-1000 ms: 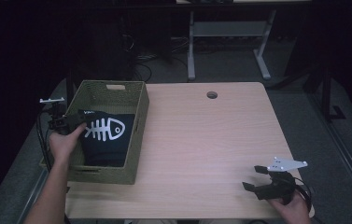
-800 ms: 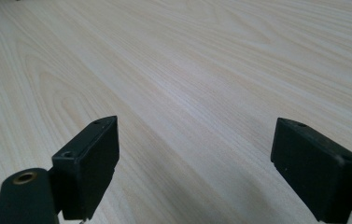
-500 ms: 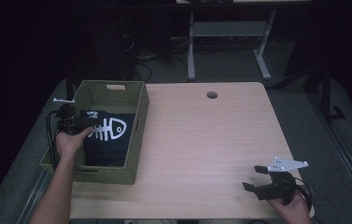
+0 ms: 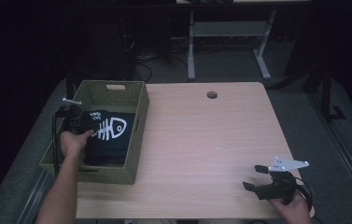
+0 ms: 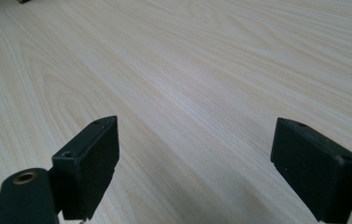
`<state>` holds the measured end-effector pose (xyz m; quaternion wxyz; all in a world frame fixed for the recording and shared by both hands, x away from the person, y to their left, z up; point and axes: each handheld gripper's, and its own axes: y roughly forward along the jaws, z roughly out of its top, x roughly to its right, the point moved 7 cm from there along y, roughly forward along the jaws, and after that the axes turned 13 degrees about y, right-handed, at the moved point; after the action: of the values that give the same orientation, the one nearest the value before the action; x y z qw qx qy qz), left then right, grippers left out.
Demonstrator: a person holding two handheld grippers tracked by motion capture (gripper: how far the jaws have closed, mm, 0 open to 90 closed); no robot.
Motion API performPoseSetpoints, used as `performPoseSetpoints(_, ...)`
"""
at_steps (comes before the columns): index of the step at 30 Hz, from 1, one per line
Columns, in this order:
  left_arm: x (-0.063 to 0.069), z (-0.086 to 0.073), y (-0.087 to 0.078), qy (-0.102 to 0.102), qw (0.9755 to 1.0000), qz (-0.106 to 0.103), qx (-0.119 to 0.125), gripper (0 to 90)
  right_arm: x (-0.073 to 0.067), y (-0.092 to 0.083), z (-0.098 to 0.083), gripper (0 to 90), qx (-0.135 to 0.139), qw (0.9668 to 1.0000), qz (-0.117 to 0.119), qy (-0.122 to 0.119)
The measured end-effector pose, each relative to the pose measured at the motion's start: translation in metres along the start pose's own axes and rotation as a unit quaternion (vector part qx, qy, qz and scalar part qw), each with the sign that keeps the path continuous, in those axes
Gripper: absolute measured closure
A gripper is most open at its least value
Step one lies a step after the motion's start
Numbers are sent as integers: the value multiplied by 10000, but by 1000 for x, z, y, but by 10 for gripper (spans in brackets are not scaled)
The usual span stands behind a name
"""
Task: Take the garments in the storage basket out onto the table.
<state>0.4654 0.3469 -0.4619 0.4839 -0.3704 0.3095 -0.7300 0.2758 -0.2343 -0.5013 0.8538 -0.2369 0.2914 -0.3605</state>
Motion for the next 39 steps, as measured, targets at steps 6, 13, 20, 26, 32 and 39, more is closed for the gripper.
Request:
performPoseSetpoints(6,1,1,-7,109,9999,-38,47,896,0,0,0,150,5,10000,13,-12)
performPoseSetpoints(13,15,9,-24,286,9979,-347,473,899,-1,1,0,151,-14,10000,23,-31)
performPoseSetpoints(20,22,12,-42,297,9936,-633,892,900,-3,3,1,150,-48,10000,16,-51)
performPoseSetpoints(26,30,16,-61,315,9870,-877,1310,900,-3,3,2,150,-33,10000,19,-70)
performPoseSetpoints(32,39,22,-79,462,9811,-1005,1587,900,-4,4,1,150,-45,10000,6,-77)
performPoseSetpoints(39,54,32,-98,680,9738,-1101,1870,900,-5,3,2,150,-30,10000,13,-87)
